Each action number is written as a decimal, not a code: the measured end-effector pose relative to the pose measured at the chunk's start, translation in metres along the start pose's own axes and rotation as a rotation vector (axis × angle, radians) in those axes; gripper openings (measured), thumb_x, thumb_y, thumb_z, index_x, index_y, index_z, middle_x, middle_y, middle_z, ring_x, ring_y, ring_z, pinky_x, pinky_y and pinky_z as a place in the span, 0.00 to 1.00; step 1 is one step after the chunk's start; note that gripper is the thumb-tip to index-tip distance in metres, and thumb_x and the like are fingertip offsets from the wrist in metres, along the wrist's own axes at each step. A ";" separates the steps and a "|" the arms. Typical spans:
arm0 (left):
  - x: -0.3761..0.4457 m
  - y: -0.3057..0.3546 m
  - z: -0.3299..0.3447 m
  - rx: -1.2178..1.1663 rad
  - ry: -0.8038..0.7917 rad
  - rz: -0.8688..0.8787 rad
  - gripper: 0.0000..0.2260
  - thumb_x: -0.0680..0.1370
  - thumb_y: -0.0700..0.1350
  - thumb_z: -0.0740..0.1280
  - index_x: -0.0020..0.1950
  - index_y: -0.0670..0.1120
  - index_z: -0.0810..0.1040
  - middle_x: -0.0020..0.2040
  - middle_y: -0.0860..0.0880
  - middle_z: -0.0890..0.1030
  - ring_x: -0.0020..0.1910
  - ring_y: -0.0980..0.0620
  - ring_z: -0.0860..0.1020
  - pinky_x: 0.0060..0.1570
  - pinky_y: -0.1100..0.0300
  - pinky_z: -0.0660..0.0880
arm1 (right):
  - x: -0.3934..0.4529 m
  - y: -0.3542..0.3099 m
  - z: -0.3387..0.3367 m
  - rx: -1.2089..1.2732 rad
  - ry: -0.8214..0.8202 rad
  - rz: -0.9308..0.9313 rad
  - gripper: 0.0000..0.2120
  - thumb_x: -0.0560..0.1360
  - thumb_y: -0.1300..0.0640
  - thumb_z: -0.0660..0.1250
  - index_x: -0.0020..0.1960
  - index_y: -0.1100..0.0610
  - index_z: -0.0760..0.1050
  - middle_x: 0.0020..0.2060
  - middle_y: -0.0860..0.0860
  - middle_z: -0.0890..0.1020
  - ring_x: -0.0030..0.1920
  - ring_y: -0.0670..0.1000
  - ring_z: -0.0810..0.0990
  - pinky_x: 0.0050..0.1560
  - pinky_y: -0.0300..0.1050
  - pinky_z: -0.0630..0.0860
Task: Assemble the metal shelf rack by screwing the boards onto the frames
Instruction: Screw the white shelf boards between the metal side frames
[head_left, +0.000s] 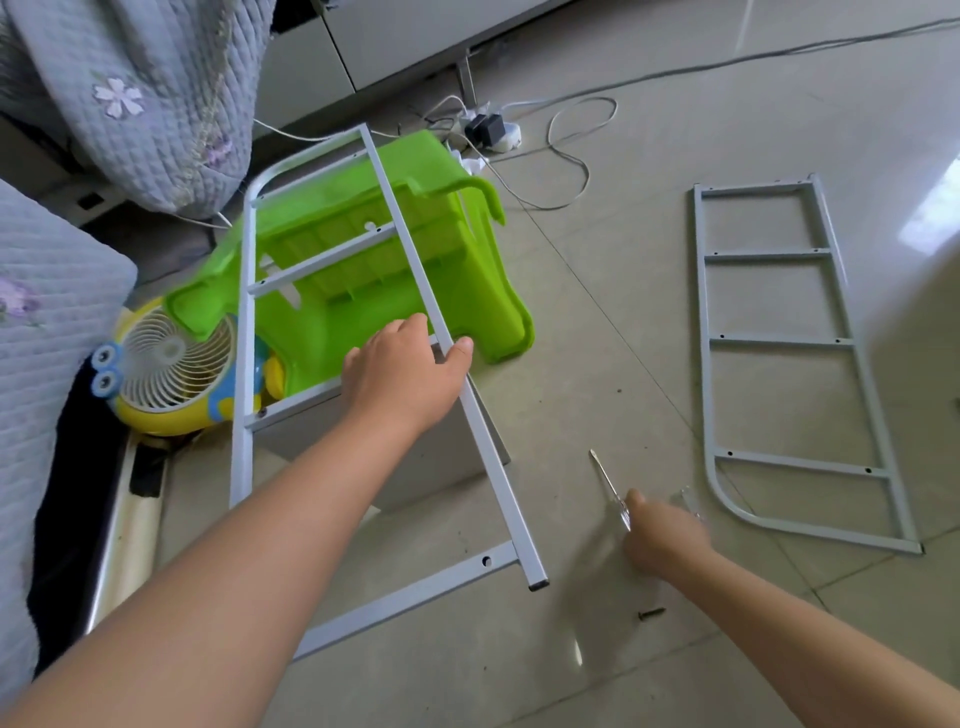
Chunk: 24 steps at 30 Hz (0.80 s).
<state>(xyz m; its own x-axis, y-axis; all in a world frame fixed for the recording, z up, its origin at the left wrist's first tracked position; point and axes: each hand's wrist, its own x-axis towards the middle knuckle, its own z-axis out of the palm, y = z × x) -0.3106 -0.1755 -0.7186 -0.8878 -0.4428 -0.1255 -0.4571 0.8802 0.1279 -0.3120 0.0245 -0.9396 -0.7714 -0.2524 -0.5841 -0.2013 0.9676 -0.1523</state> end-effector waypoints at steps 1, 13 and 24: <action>0.001 0.003 0.001 -0.007 0.002 -0.015 0.20 0.79 0.55 0.57 0.62 0.41 0.71 0.63 0.42 0.73 0.62 0.43 0.70 0.59 0.52 0.66 | -0.001 0.001 0.000 0.005 -0.006 -0.003 0.16 0.74 0.64 0.53 0.61 0.58 0.63 0.56 0.54 0.78 0.56 0.56 0.77 0.43 0.43 0.68; 0.000 0.017 0.005 0.078 -0.064 -0.125 0.15 0.77 0.49 0.57 0.58 0.41 0.71 0.63 0.42 0.72 0.65 0.44 0.68 0.69 0.48 0.58 | -0.001 -0.026 -0.054 0.217 0.060 -0.163 0.21 0.77 0.58 0.56 0.69 0.60 0.62 0.63 0.57 0.71 0.61 0.56 0.72 0.54 0.42 0.70; -0.025 -0.012 0.007 0.144 -0.078 -0.108 0.13 0.79 0.47 0.54 0.57 0.41 0.69 0.63 0.42 0.71 0.65 0.44 0.65 0.70 0.47 0.55 | 0.019 -0.131 -0.063 0.335 0.002 -0.540 0.24 0.75 0.58 0.63 0.69 0.62 0.64 0.65 0.57 0.71 0.63 0.57 0.71 0.57 0.44 0.67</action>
<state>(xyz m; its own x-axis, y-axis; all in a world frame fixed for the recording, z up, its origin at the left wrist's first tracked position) -0.2827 -0.1741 -0.7236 -0.8248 -0.5261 -0.2072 -0.5319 0.8462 -0.0317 -0.3383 -0.1067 -0.8801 -0.6149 -0.7048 -0.3538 -0.3629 0.6512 -0.6665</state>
